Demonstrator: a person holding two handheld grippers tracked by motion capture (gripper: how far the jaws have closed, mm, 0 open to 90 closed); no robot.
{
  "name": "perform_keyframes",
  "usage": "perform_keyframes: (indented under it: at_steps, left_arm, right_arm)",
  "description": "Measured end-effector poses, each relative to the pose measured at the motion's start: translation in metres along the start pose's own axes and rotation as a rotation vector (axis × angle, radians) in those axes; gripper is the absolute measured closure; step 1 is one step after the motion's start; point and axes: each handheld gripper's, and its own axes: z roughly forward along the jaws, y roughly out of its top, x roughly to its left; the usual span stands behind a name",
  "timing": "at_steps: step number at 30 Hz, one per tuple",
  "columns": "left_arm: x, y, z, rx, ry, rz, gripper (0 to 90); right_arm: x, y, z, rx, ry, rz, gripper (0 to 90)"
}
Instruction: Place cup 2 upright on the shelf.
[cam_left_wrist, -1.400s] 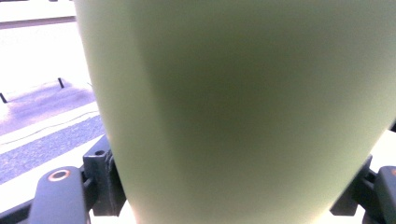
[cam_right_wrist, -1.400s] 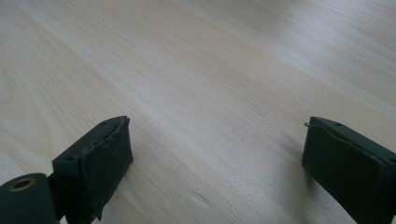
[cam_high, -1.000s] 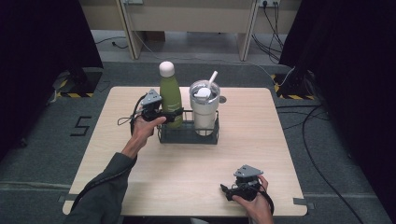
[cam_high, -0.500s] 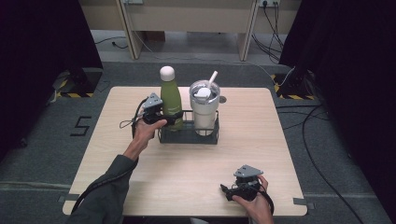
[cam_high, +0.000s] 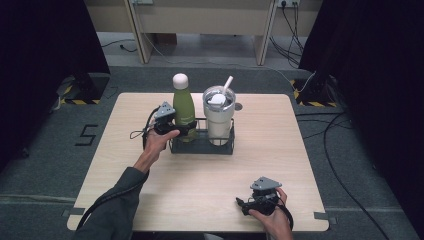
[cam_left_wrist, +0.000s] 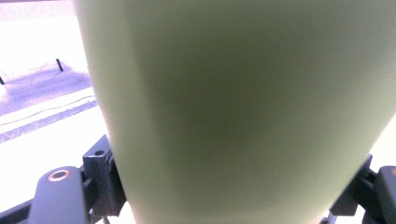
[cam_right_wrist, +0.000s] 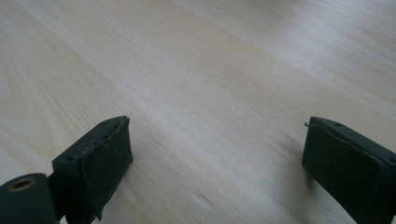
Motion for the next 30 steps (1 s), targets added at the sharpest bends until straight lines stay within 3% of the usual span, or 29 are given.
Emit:
perform_keyframes:
  at_steps: [9, 17, 30]
  left_arm:
    - [-0.0003, -0.0039, -0.0010, -0.028, 0.003, -0.007, 20.2]
    - [-0.0046, -0.0039, 0.0000, -0.014, 0.000, 0.035, 20.0]
    - [-0.0056, -0.0043, -0.0006, -0.012, 0.010, 0.024, 19.5]
  right_arm:
    - [0.0000, 0.0000, 0.0000, 0.000, 0.001, -0.001, 8.6]
    - [0.0000, 0.0000, -0.0001, 0.000, -0.001, -0.003, 8.7]
    - [0.0001, 0.0000, -0.0002, 0.000, -0.001, -0.002, 8.6]
